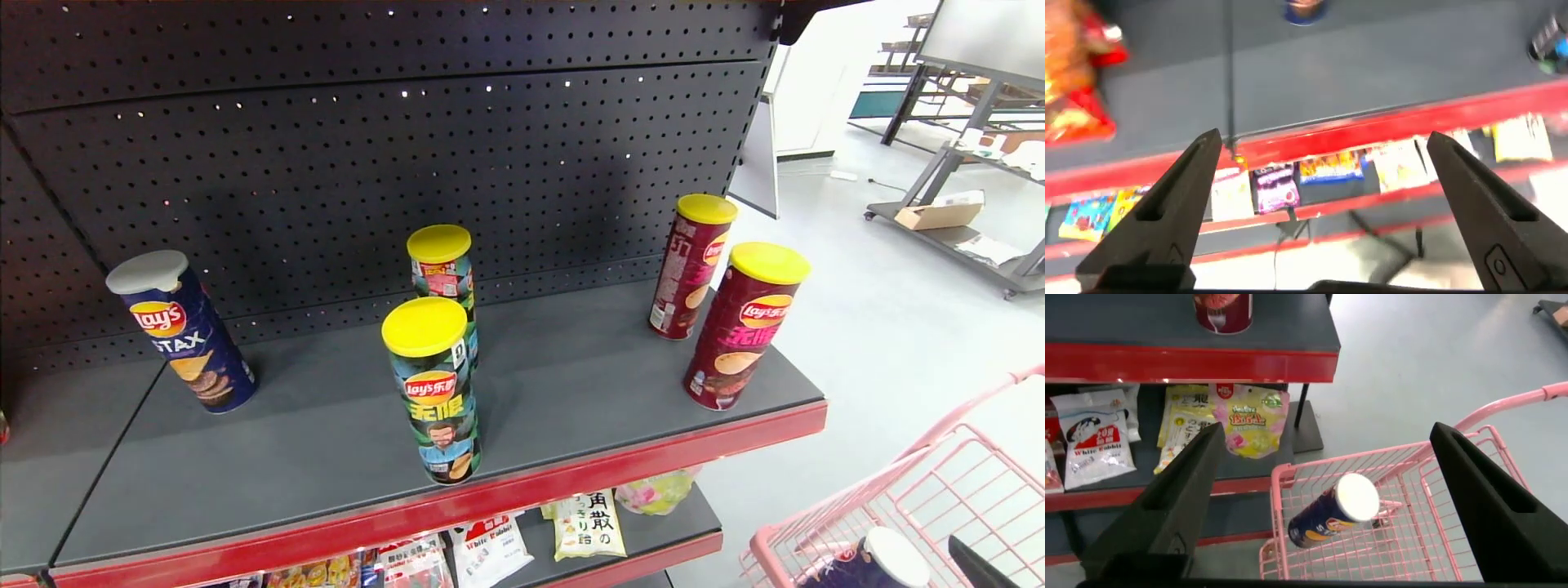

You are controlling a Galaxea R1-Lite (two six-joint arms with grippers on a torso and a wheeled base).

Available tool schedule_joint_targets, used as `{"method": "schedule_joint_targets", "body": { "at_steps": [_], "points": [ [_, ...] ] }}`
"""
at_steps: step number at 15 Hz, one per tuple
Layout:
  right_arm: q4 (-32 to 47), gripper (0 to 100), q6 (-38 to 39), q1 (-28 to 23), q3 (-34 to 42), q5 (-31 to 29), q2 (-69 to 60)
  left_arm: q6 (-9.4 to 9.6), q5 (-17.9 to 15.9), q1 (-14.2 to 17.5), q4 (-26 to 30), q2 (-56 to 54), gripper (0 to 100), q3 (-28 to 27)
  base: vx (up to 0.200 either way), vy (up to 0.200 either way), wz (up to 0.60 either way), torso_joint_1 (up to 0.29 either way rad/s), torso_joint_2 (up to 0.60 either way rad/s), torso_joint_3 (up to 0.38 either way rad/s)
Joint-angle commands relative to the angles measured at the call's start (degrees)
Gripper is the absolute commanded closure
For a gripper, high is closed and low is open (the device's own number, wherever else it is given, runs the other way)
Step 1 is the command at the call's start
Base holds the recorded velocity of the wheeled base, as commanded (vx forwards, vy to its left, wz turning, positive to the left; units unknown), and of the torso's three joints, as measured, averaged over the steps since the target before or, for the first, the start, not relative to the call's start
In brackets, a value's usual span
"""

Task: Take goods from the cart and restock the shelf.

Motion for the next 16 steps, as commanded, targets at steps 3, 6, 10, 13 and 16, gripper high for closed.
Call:
{"method": "schedule_joint_targets", "body": {
  "at_steps": [3, 6, 10, 13, 16],
  "points": [
    [13.0, 0, -1.8, 0.1, -2.7, 0.1, -14.7, -0.02, -2.3, 0.6, 0.6, -10.8, 0, 2.2, 0.000, 0.000, 0.00, 0.000, 0.00, 0.000],
    [18.3, 0, -1.9, 0.3, -2.7, 0.1, -18.9, 0.60, -2.4, 0.2, 0.4, -12.3, 0, 2.8, 0.000, 0.000, 0.00, 0.000, 0.00, 0.000],
    [19.8, 0, -3.0, 0.5, -2.7, 0.4, -20.6, 1.04, -2.4, -0.7, 0.5, -14.1, 0, 3.4, 0.000, 0.000, 0.00, 0.000, 0.00, 0.000],
    [19.8, 0, -5.4, 0.5, -3.0, 0.4, -21.5, 1.30, -2.3, -0.7, 0.5, -14.1, 0, 3.6, -0.133, 0.000, 0.00, 0.000, 0.00, -0.002],
    [19.9, 0, -5.8, 0.5, -2.9, 0.5, -21.6, 1.74, -2.2, -0.7, 0.4, -14.1, 0, 3.7, -0.200, 0.000, 0.00, 0.002, 0.01, 0.001]
  ]
}}
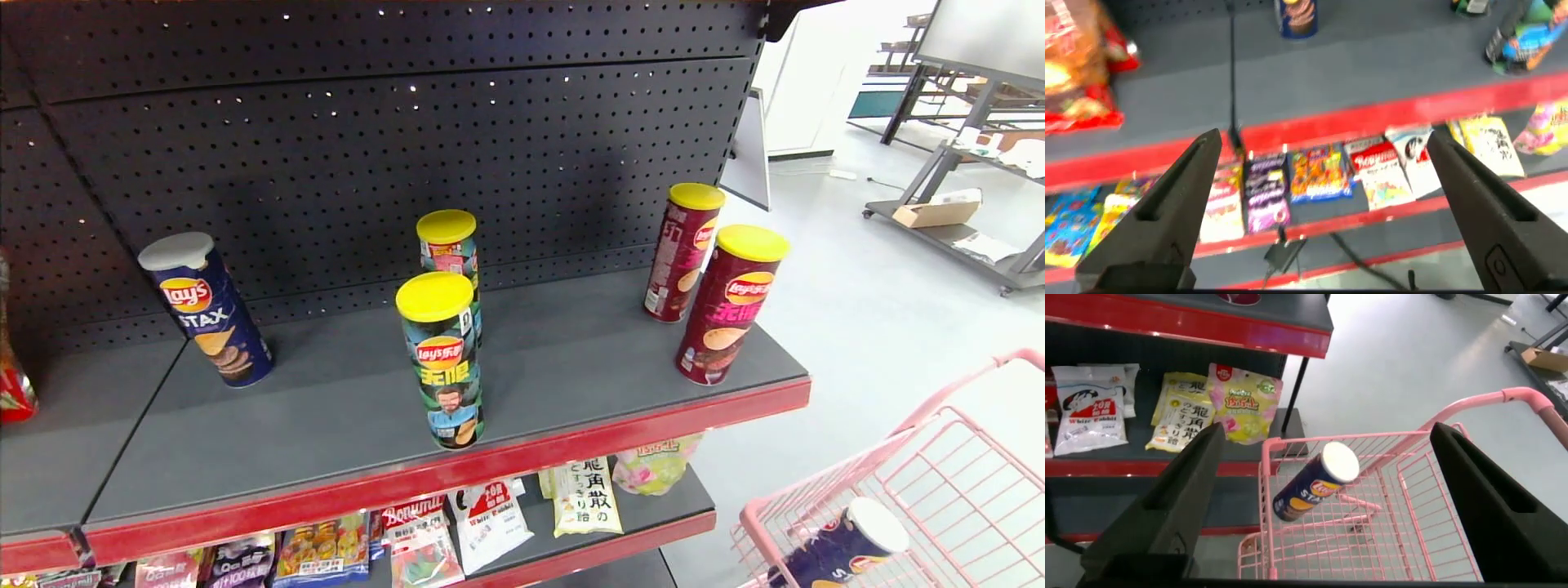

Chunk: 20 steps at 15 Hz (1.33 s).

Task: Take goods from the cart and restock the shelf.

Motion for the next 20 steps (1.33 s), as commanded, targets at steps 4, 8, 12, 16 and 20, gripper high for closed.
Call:
{"method": "schedule_joint_targets", "body": {
  "at_steps": [4, 8, 12, 16, 20],
  "points": [
    [0.0, 0, -0.3, 0.0, 0.1, -0.2, -0.3, 2.61, -0.3, -2.0, -1.3, -0.3, 0, 0.1, -0.050, 0.000, 0.00, -0.002, 0.00, -0.001],
    [0.0, 0, -0.6, -0.1, 0.1, -0.3, -0.3, 2.97, -0.2, -4.8, -2.4, -0.3, 0, 0.1, 0.000, 0.000, 0.00, 0.000, 0.00, 0.000],
    [0.0, 0, -2.0, 0.0, -0.5, -0.2, -0.7, 2.97, 0.6, -5.0, -2.3, -0.3, 0, 0.4, 0.000, 0.000, 0.00, 0.000, 0.00, 0.000],
    [2.9, 0, -4.2, -0.1, -0.4, -0.3, -3.7, 2.97, 0.7, -5.0, -2.5, -0.3, 0, 1.6, 0.000, 0.000, -0.15, -0.001, 0.00, 0.003],
    [3.8, 0, -4.2, -0.1, -0.7, -0.3, -4.0, 2.97, 0.7, -4.9, -2.5, -0.3, 0, 1.7, 0.000, 0.000, -0.60, 0.005, 0.00, 0.002]
  ]
}}
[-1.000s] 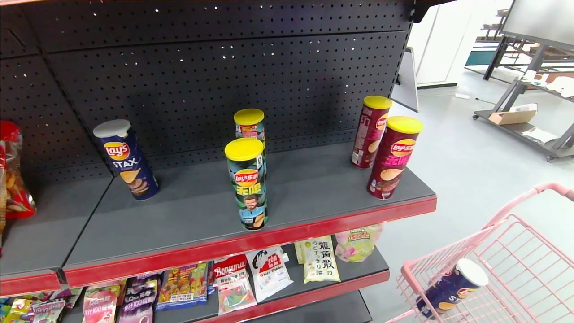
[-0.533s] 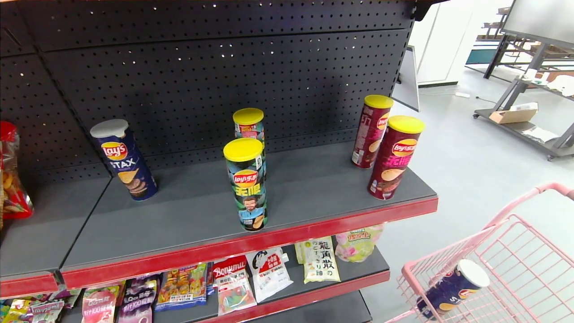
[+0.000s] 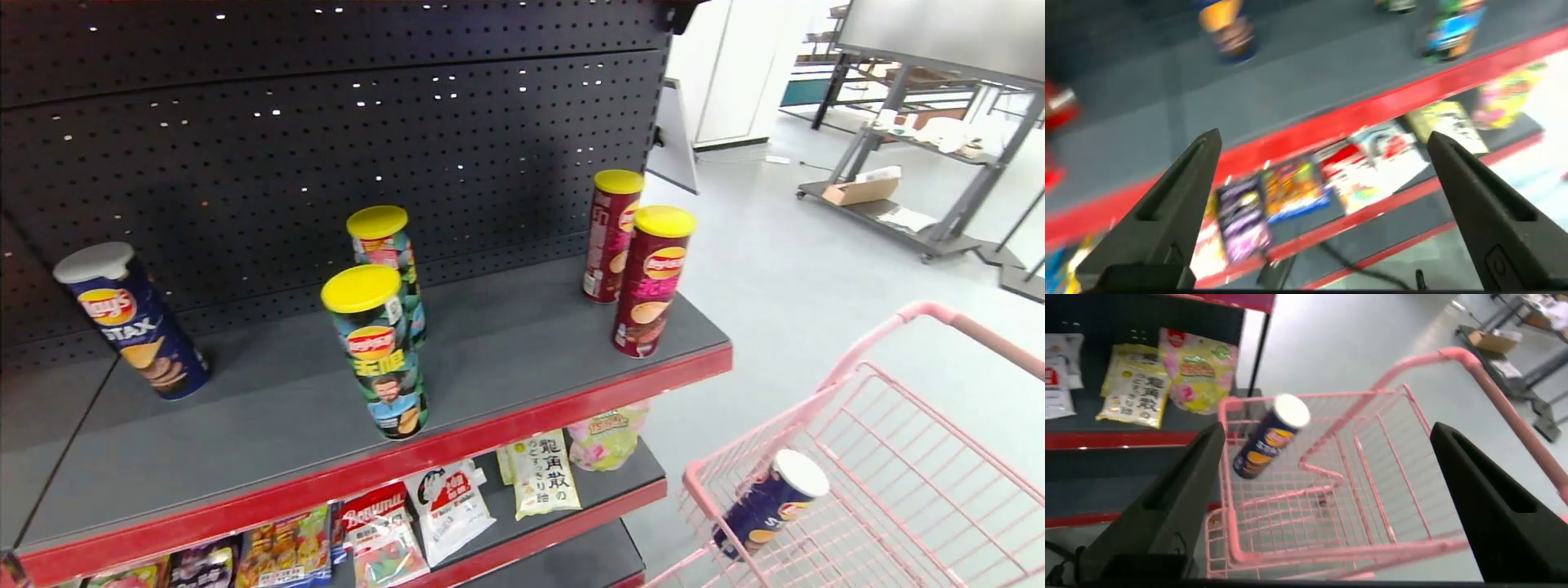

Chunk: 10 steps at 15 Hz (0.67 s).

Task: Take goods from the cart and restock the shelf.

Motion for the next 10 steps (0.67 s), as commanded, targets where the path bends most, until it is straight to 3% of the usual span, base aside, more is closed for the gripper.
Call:
{"method": "schedule_joint_targets", "body": {
  "at_steps": [1, 5, 10],
  "points": [
    [-0.1, 0, -0.1, 0.0, 0.0, 0.0, -0.4, -0.01, 0.0, 0.0, 0.0, 0.3, 0, 0.0, 0.000, 0.000, -0.60, 0.007, 0.00, -0.002],
    [-0.1, 0, -0.1, 0.0, 0.0, -0.1, -0.4, -0.01, 0.0, 0.0, 0.0, 0.5, 0, 0.1, 0.000, 0.000, -0.60, 0.000, 0.00, 0.004],
    [-0.1, 0, -0.1, -0.1, 0.0, -0.3, -0.4, -0.01, 0.0, 0.0, -0.1, 0.8, 0, 0.9, 0.000, 0.000, 0.00, 0.000, 0.00, 0.000]
  ]
}}
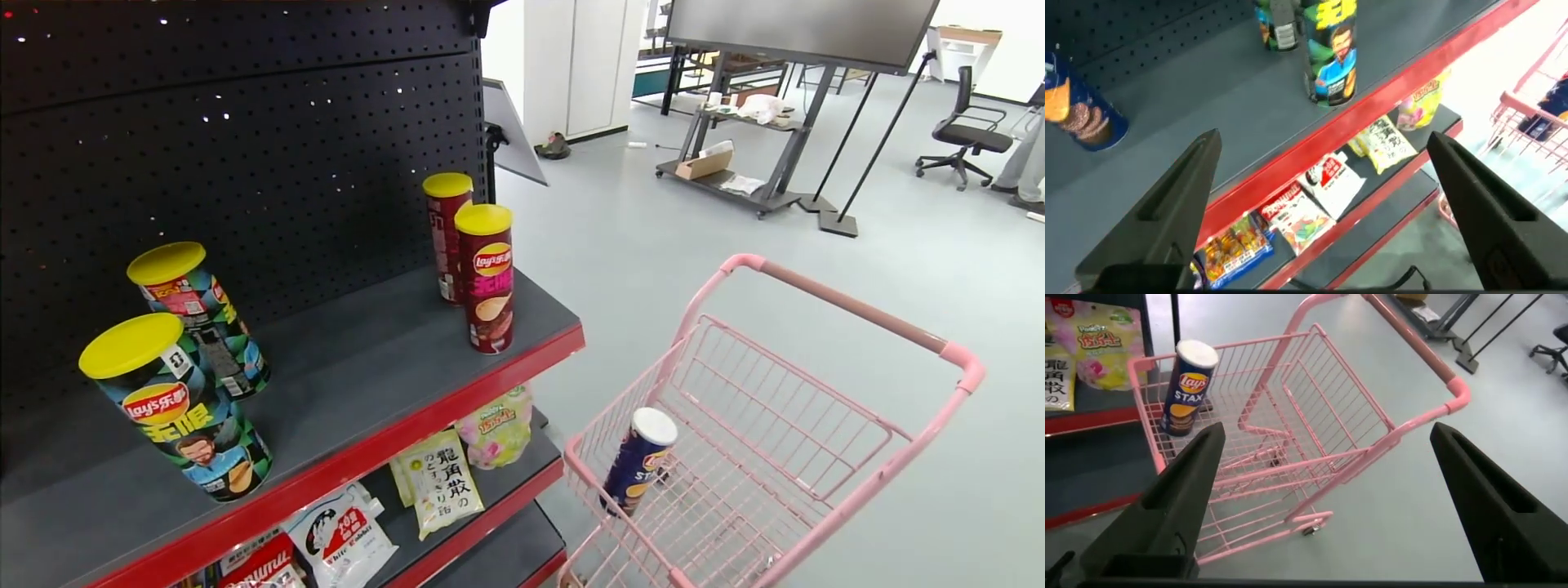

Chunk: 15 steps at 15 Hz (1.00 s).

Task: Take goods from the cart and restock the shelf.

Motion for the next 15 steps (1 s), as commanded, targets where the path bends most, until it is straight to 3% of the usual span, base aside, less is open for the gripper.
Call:
{"method": "schedule_joint_targets", "body": {
  "at_steps": [1, 15],
  "points": [
    [0.0, 0, 0.0, 0.0, 0.0, 0.0, 0.2, 0.01, 0.0, 0.0, 0.0, 0.3, 0, 0.3, 0.000, 0.000, 0.00, 0.000, 0.00, 0.000],
    [0.0, 0, 0.3, 0.0, 0.0, 0.0, 1.5, 0.01, -0.2, -0.1, -1.1, 1.1, 0, 4.0, 0.000, 0.000, 0.00, -0.132, 0.31, 0.179]
  ]
}}
